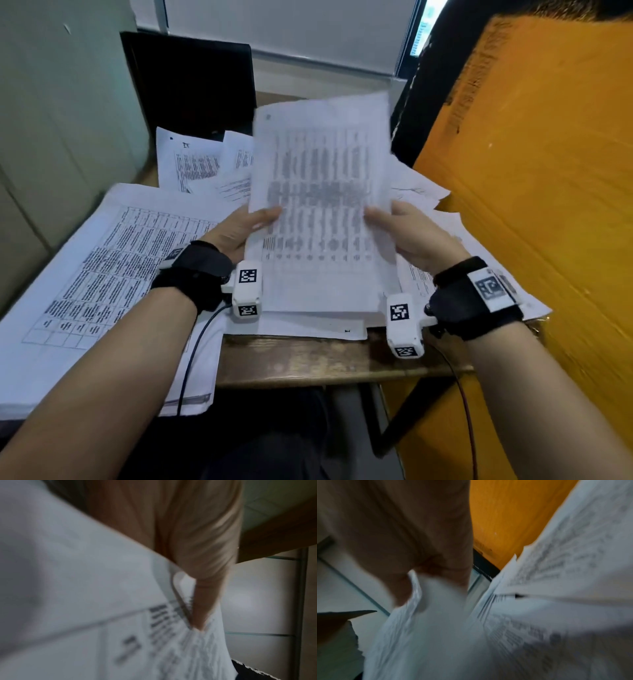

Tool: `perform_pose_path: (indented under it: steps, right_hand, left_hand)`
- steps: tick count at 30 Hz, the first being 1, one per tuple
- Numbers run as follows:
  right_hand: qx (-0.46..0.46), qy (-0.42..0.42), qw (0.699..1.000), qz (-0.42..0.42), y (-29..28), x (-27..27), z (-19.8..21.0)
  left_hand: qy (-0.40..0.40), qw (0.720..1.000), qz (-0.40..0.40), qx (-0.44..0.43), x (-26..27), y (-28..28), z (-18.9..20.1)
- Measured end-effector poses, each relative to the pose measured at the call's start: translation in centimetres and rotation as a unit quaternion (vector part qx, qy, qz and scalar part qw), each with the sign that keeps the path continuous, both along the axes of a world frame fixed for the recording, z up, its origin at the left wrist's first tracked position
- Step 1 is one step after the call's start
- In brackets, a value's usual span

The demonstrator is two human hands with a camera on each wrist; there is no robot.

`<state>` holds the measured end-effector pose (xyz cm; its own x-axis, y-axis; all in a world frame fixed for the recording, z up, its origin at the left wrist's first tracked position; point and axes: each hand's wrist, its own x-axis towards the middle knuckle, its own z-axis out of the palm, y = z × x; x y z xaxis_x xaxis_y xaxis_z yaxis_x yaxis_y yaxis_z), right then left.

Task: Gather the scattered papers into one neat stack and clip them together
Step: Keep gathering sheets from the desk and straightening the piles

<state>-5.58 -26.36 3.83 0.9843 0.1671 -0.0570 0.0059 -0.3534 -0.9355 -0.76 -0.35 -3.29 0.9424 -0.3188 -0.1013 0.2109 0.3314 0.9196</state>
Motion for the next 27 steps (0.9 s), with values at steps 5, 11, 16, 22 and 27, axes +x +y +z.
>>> perform_pose_path:
  steps: [5,11,16,22,27]
  right_hand:
    - [-0.426,0.074,0.902,-0.011,-2.5,-0.2,-0.3]
    - [-0.591,0.163,0.787,0.066,-4.4,-1.5,-2.1]
    - [-0.591,0.180,0.785,0.053,-3.3,-0.1,-2.9]
    - [-0.639,0.193,0.742,0.067,-2.7,2.2,-4.0]
    - [-0.616,0.183,0.765,0.034,-2.4,4.2,-2.6]
  left_hand:
    - [0.054,0.987,0.146,-0.041,0.9,1.1,-0.3]
    - [0.109,0.984,0.137,-0.001,0.8,0.8,-0.2]
    - [0.130,0.981,0.136,0.050,0.8,1.2,-0.5]
    - [0.078,0.986,0.049,0.137,-0.6,0.3,0.6]
    - [0.066,0.986,0.047,0.142,-1.1,0.0,1.0]
